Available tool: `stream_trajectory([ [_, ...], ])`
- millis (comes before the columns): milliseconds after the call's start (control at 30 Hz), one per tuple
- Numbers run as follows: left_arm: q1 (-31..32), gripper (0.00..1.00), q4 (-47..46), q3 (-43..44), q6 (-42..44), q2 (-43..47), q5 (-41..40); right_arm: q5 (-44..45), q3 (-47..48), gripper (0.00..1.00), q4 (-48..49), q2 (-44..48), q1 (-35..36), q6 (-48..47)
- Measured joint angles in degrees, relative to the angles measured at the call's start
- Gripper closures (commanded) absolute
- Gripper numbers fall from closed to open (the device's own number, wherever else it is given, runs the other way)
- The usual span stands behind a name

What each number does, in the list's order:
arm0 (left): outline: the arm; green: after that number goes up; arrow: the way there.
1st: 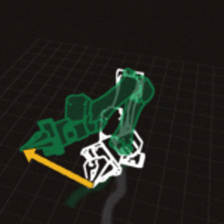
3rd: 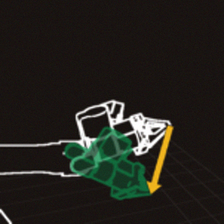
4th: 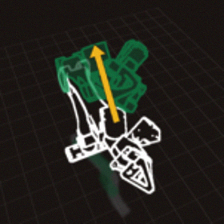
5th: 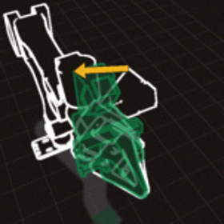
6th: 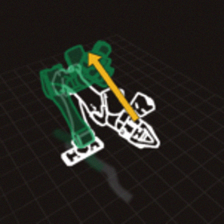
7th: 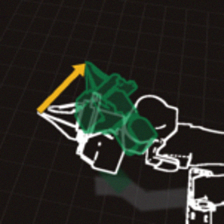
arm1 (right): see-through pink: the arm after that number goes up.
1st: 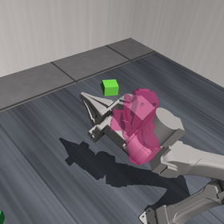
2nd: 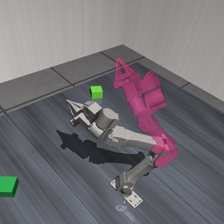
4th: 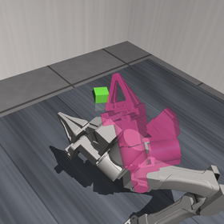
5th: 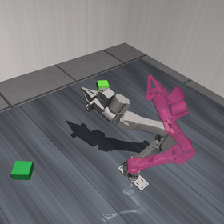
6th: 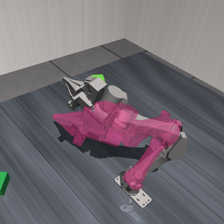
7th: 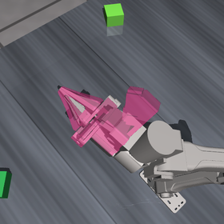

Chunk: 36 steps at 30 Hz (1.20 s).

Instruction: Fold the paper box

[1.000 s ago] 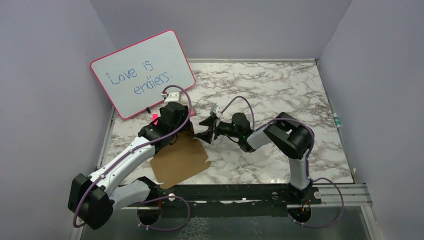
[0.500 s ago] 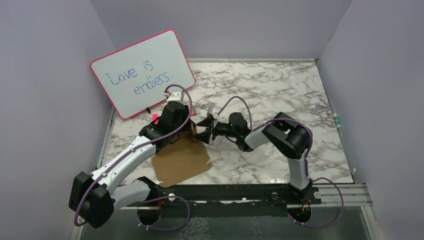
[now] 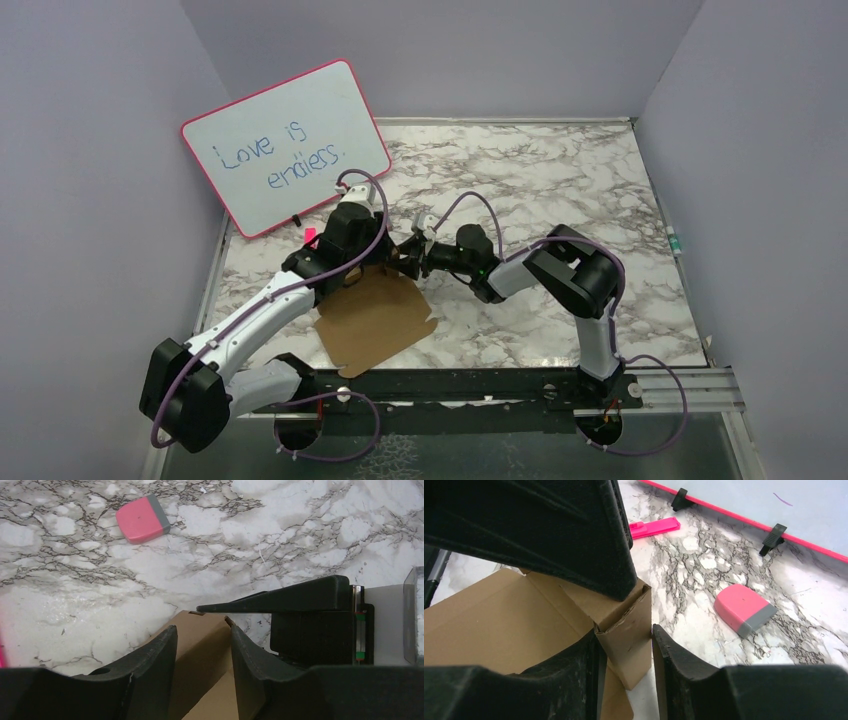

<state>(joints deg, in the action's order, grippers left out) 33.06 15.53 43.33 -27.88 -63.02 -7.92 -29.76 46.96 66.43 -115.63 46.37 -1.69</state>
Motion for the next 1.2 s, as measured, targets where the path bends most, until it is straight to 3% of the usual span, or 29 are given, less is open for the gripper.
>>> stream_trajectory([
  [133, 0.0, 0.55, -0.2, 0.0, 0.0, -0.2, 1.1, 0.7, -0.3, 0.64, 0.0, 0.0, 0.1, -1.0],
  [367, 0.0, 0.55, -0.5, 0.0, -0.3, -0.5, 3.8, 5.6, -3.2, 0.82, 0.1, 1.9, 0.3, -3.1],
  [733, 0.0, 0.48, -0.7, 0.4, -1.2, -0.6, 9.0, 12.7, -6.0, 0.83, -10.3, 9.4, 0.3, -6.3],
  [1200, 0.1, 0.49, -7.5, 1.3, -1.2, -6.8, 9.2, 17.9, -8.1, 0.83, -8.7, 10.0, 0.4, -5.9],
])
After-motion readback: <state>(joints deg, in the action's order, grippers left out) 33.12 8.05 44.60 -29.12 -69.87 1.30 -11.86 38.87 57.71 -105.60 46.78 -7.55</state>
